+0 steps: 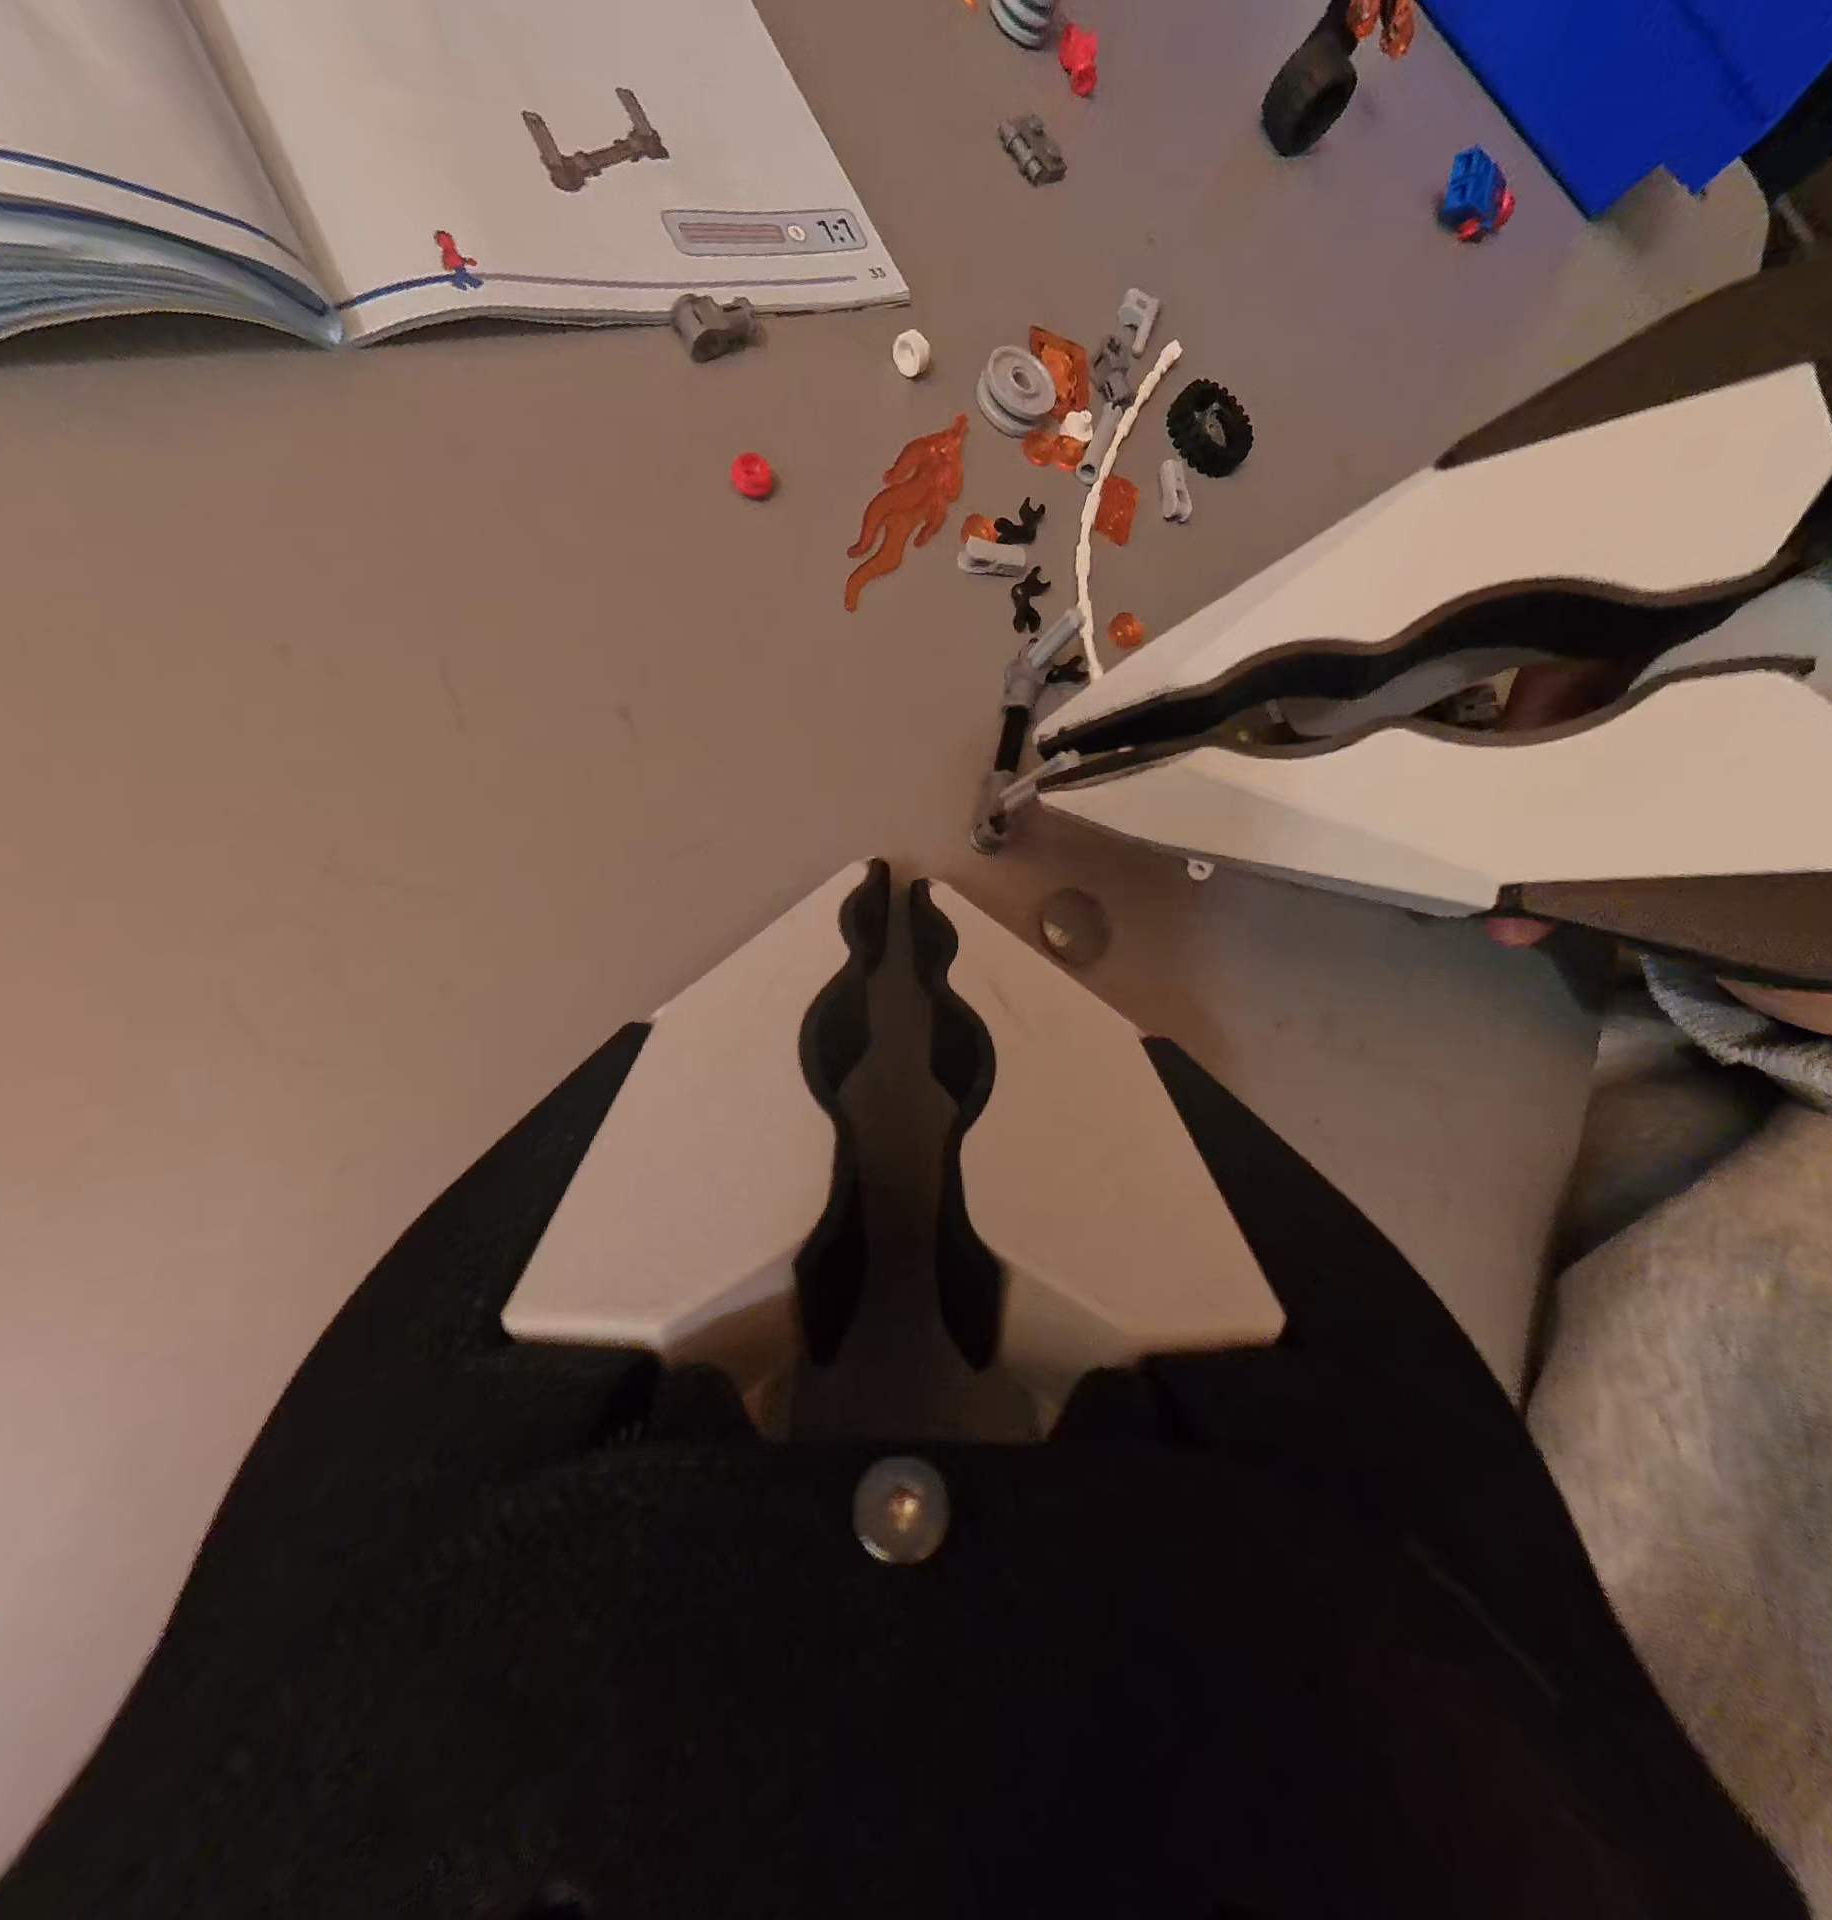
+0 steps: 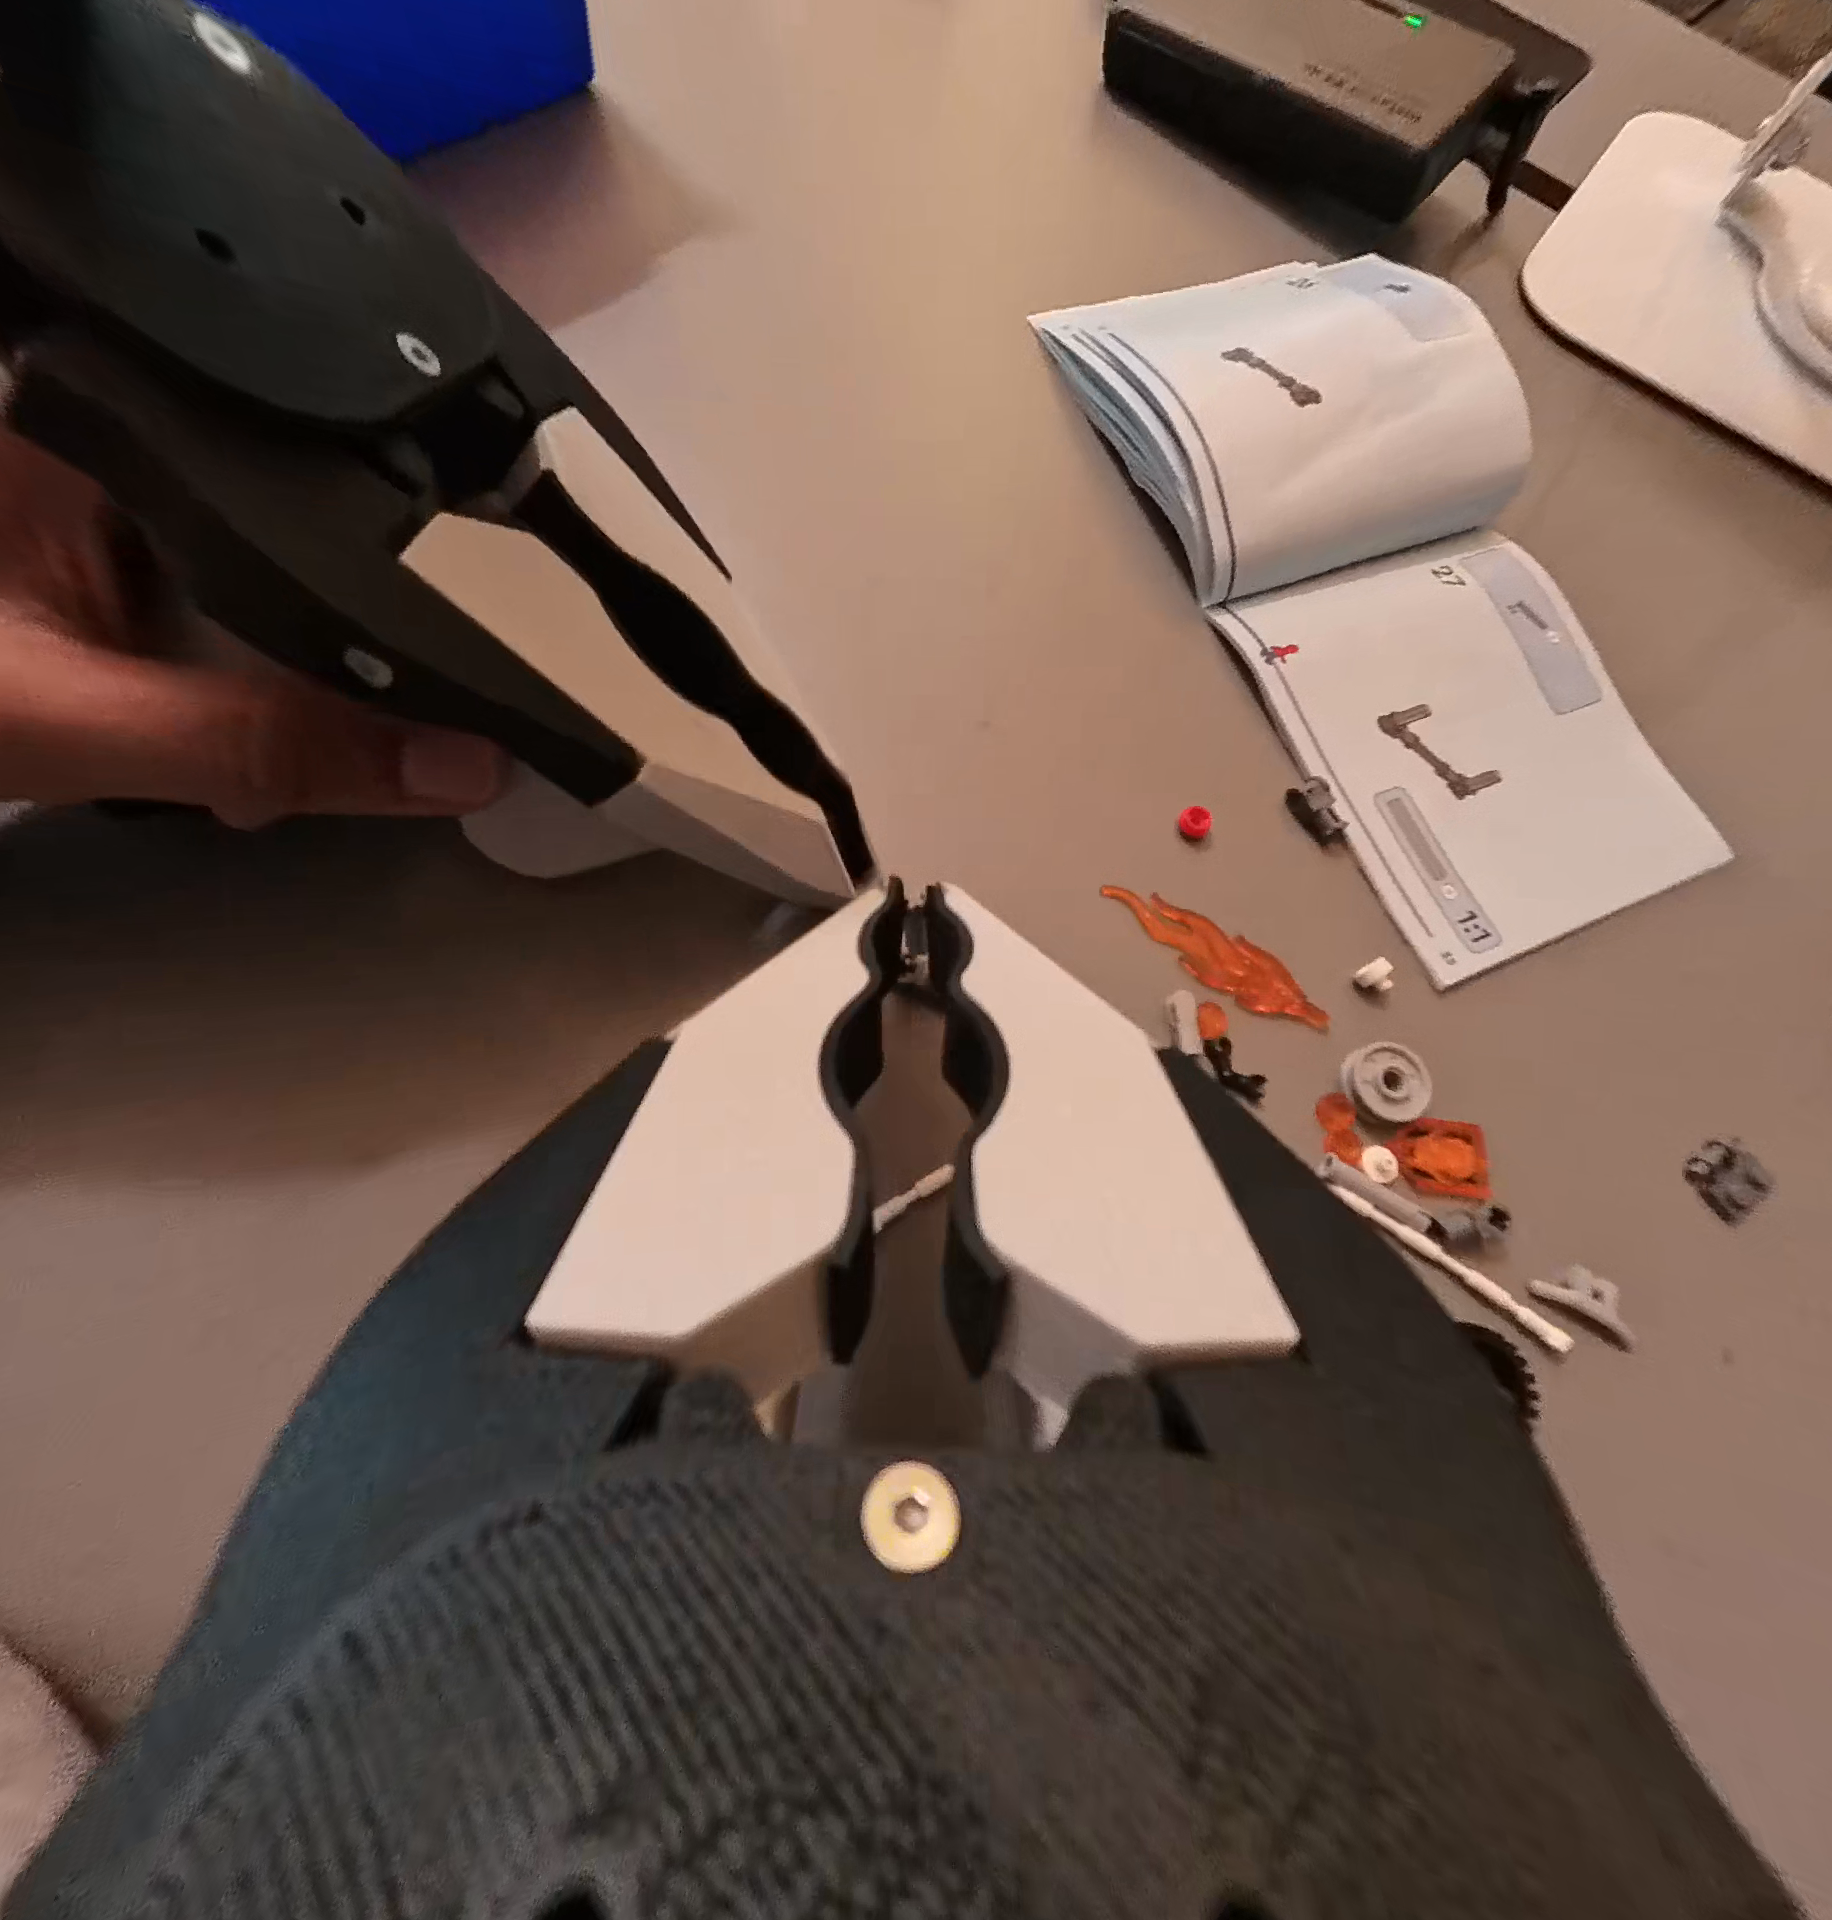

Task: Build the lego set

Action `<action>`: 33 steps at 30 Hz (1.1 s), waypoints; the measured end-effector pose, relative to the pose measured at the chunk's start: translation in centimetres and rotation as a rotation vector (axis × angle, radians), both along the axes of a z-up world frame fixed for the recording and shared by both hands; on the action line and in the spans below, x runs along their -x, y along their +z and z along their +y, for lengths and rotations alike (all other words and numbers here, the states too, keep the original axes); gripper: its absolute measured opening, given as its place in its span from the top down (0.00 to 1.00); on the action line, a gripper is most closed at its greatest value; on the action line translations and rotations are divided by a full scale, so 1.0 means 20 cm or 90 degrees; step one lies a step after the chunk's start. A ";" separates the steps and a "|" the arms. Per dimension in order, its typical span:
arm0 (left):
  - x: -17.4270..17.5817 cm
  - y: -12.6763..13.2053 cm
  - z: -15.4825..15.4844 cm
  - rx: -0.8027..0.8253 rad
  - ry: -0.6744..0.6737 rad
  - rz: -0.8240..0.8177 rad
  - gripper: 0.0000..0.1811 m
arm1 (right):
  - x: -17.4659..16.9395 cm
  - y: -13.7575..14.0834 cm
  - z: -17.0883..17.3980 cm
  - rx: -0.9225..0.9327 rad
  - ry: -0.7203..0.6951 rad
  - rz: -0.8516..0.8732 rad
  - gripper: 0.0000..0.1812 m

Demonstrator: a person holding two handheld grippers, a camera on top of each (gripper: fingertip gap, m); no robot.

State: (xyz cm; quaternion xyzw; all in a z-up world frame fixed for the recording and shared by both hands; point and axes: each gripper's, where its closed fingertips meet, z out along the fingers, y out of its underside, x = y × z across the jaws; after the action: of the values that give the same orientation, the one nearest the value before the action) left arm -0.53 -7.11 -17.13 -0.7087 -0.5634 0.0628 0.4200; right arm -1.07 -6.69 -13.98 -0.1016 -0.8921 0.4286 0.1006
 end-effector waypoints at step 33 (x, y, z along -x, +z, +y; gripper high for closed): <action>0.02 0.03 -0.03 -0.050 0.034 0.006 1.00 | -0.02 -0.08 0.02 -0.030 0.029 0.024 0.99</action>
State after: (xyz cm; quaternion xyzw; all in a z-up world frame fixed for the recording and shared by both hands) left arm -0.86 -7.71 -16.55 -0.6762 -0.5822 0.0548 0.4482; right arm -0.63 -6.22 -15.66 -0.0708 -0.9019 0.4118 0.1098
